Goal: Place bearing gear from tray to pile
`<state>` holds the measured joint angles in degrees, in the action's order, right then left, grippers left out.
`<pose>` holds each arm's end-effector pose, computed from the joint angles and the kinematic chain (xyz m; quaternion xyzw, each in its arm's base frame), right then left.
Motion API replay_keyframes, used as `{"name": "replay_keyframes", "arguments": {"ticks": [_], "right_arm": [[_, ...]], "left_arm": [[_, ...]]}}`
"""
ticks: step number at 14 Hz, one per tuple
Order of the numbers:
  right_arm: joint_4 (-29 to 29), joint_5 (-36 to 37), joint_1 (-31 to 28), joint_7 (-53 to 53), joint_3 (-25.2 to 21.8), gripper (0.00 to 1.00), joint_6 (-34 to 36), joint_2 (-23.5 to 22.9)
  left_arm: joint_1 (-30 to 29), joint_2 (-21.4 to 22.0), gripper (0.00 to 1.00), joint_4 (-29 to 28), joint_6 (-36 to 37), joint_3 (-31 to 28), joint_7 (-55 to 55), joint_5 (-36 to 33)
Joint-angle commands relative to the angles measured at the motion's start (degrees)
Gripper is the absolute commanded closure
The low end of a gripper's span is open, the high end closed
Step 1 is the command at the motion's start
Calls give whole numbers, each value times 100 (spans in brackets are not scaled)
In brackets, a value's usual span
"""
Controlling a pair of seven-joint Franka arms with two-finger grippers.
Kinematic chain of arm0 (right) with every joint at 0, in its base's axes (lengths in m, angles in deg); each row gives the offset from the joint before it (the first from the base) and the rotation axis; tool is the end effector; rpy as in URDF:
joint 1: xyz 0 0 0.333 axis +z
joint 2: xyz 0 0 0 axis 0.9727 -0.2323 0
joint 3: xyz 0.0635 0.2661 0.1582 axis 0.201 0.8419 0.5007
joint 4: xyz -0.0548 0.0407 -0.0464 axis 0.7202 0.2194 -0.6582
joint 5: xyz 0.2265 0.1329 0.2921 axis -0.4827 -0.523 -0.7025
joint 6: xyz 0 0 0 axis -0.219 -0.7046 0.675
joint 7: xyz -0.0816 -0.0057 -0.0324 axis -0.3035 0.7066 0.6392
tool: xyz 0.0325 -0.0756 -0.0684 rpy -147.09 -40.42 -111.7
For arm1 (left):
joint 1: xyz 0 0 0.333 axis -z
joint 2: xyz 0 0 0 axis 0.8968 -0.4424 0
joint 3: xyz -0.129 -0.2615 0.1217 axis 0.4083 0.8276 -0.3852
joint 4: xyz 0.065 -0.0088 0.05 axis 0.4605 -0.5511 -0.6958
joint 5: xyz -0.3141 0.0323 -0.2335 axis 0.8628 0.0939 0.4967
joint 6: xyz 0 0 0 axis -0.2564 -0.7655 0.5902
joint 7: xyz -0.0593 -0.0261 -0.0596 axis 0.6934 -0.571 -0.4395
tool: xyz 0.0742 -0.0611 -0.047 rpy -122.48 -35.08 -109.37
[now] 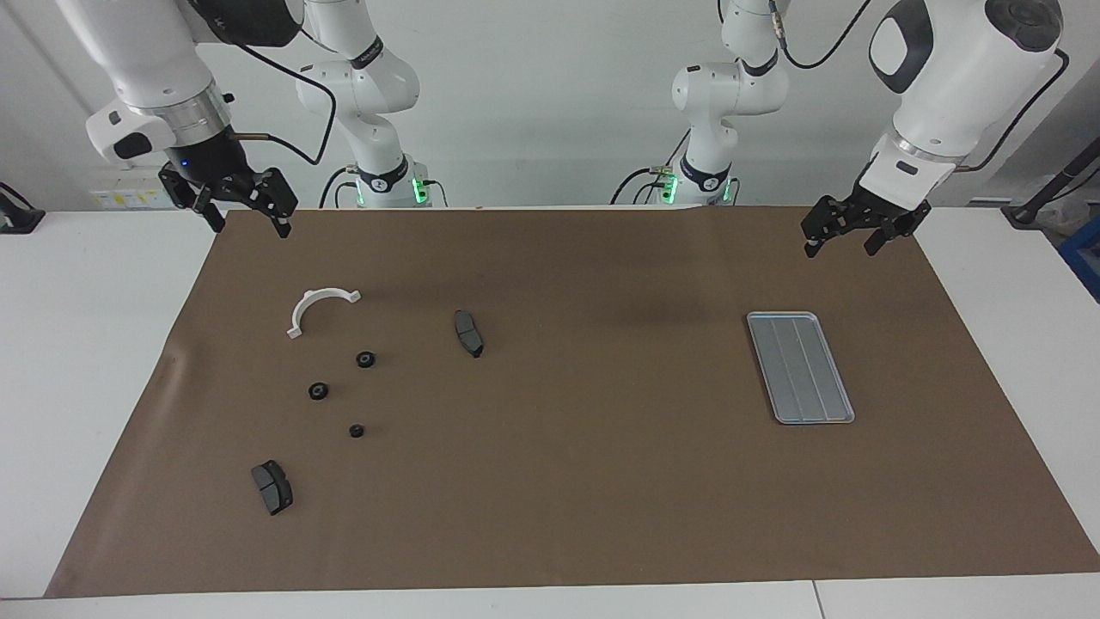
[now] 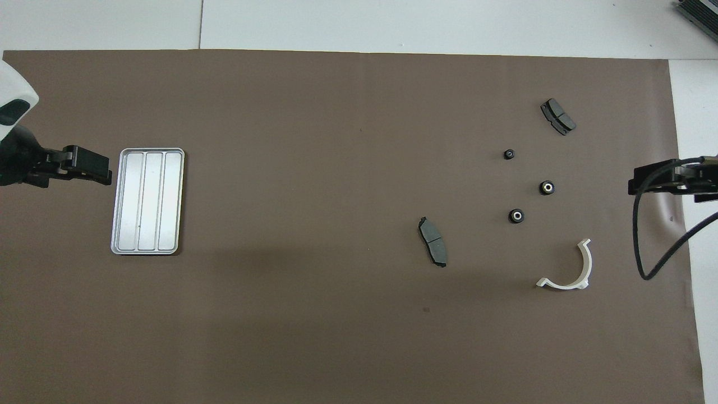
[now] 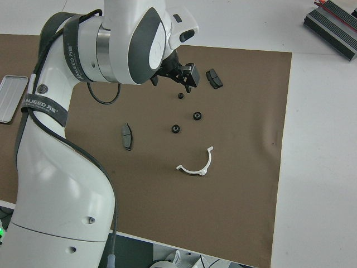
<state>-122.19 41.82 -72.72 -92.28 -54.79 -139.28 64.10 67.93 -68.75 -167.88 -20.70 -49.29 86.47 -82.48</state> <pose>0.5338 -0.0170 0.6252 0.9978 -0.0662 0.0062 0.0050 0.5619 -0.0403 0.5993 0.9998 -0.0135 -0.0132 0.0114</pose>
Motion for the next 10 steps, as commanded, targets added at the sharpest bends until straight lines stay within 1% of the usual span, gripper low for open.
{"name": "replay_keyframes", "arguments": {"ticks": [1, 5, 10], "right_arm": [[151, 68, 116, 64, -42, 0, 361, 52], [284, -10, 98, 46, 28, 0, 538, 16], [223, -2, 81, 82, -15, 0, 450, 51]], "left_arm": [[-6, 184, 0, -218, -82, -9, 13, -85], [-6, 184, 0, -218, -82, -9, 13, -77], [-6, 184, 0, -218, -82, -9, 13, -85]]}}
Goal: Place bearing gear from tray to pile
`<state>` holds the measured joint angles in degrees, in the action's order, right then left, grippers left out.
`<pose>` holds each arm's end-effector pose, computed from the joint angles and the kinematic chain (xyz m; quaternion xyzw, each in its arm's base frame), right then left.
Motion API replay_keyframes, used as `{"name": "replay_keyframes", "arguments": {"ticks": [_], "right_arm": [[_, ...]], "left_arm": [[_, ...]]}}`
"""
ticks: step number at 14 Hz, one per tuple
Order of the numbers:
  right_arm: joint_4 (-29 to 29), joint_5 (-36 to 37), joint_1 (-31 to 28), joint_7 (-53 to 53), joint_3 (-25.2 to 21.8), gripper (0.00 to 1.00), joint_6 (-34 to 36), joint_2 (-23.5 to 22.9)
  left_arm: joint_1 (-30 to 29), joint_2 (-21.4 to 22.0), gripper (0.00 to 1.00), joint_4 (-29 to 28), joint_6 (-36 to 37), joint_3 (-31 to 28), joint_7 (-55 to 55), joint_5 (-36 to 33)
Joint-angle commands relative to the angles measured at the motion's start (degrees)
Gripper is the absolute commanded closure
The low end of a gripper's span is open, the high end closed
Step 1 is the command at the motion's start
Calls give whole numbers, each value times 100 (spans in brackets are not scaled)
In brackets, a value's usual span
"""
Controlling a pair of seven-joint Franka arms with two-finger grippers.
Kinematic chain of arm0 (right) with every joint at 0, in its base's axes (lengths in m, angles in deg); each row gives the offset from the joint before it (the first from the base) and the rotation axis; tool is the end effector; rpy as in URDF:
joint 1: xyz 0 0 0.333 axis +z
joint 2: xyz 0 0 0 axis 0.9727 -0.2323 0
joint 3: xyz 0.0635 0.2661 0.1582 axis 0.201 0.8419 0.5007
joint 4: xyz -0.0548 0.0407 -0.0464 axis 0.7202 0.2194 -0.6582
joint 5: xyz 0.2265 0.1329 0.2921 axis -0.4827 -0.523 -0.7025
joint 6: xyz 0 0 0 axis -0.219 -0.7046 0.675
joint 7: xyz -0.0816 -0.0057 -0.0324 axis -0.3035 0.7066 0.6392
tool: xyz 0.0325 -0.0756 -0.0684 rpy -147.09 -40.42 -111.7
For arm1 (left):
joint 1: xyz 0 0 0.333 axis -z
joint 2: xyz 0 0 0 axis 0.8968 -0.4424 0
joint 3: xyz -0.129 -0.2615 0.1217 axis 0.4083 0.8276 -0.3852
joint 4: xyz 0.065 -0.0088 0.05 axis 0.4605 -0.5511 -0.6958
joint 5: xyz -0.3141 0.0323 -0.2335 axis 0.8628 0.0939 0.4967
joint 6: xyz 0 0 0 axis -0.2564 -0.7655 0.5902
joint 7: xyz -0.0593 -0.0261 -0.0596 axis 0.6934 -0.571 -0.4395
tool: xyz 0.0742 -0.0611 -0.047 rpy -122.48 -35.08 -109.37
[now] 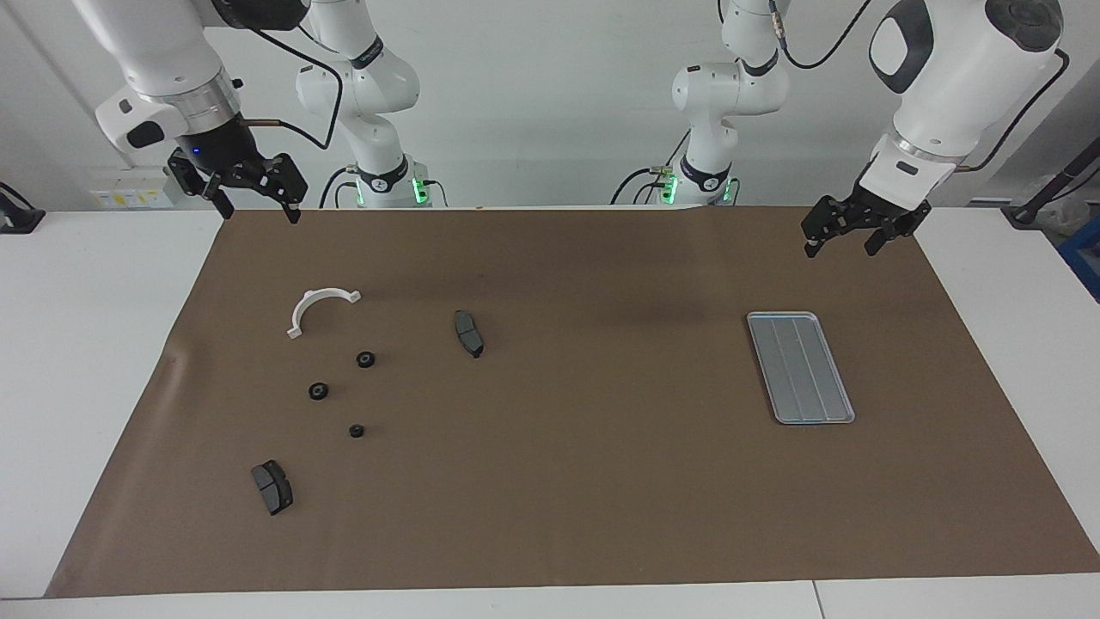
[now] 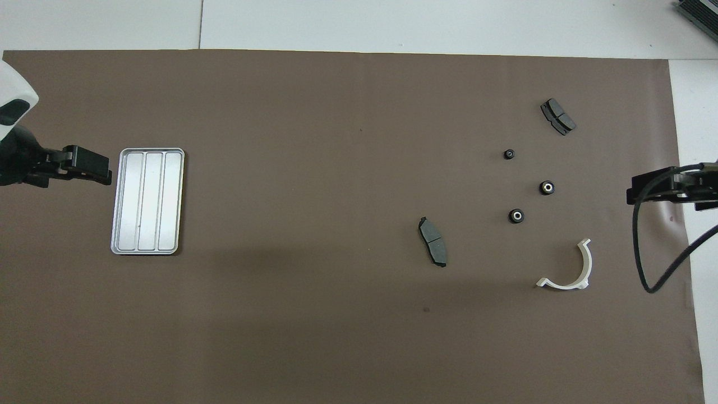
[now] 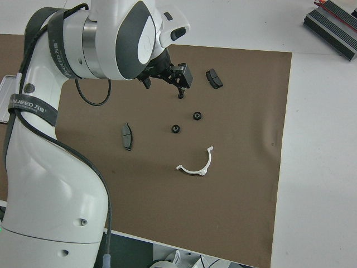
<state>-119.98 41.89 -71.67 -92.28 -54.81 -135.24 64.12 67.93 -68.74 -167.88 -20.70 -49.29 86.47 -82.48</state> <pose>0.5272 -0.0077 0.6374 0.9983 -0.0576 -0.0095 0.0063 0.5619 -0.0403 0.5994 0.9998 -0.0135 -0.0131 0.0114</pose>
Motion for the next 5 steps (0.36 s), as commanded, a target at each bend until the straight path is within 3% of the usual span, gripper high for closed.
{"name": "replay_keyframes", "arguments": {"ticks": [1, 5], "right_arm": [[-25, 1, -25, 73, -13, 0, 55, 58], [-69, -8, -33, 99, -39, 0, 20, 76]], "left_arm": [[-6, 184, 0, -218, -82, -9, 13, -77], [-6, 184, 0, -218, -82, -9, 13, -85]]}}
